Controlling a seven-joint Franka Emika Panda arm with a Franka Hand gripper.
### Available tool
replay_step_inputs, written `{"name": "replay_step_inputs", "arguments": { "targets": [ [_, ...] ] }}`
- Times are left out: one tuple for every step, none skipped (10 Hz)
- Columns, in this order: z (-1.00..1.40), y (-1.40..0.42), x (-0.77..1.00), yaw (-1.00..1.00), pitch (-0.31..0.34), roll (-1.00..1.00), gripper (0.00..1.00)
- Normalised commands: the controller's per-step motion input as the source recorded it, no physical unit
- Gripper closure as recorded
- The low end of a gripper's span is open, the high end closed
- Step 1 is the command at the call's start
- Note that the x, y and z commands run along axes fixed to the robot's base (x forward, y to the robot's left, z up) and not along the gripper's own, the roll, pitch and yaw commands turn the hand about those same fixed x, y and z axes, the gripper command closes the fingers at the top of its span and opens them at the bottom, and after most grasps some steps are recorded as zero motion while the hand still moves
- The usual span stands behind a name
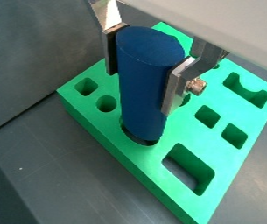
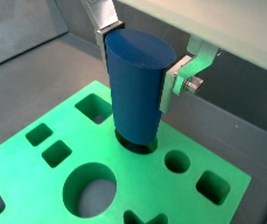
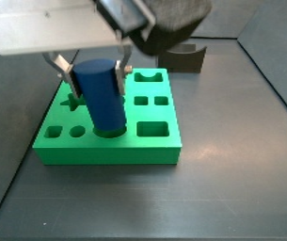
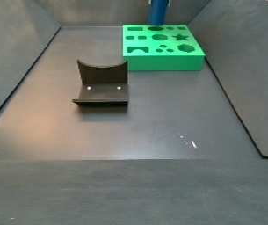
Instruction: Insert the oval object.
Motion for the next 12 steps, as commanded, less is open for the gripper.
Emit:
{"name": "replay_step_inputs", "arguments": {
  "targets": [
    [-0.59,0.00,0.00,0.00,-0.109,0.15,1.00],
    [-0.57,-0.03,0.00,0.00,-0.116,0.06,1.00],
    [-0.46,-0.01,0.23,0.00,-0.031,0.01,1.00],
    [-0.42,0.00,0.40,0.00,0.000,0.05,1.00],
    [-0.41,0.00,0.40,0.00,0.000,0.06,1.00],
    [-0.47,-0.04,0.21,0.00,-0.017,0.09,1.00],
    [-0.28,-0.07,-0.13,0.00,-0.149,-0.06,1.00],
    [-0.09,0.00,-0.05,0.05,-0.046,-0.02,1.00],
    [0.00,0.05,0.00,0.00,0.000,0.00,1.00],
    [-0.23,0.00,-0.05,-0.01,0.000,0.00,1.00],
    [-0.28,-0.02,-0.55,0.00,-0.136,-0.03,1.00],
    [-0.30,0.00,-0.44,0.00,-0.121,-0.08,1.00]
  ]
}}
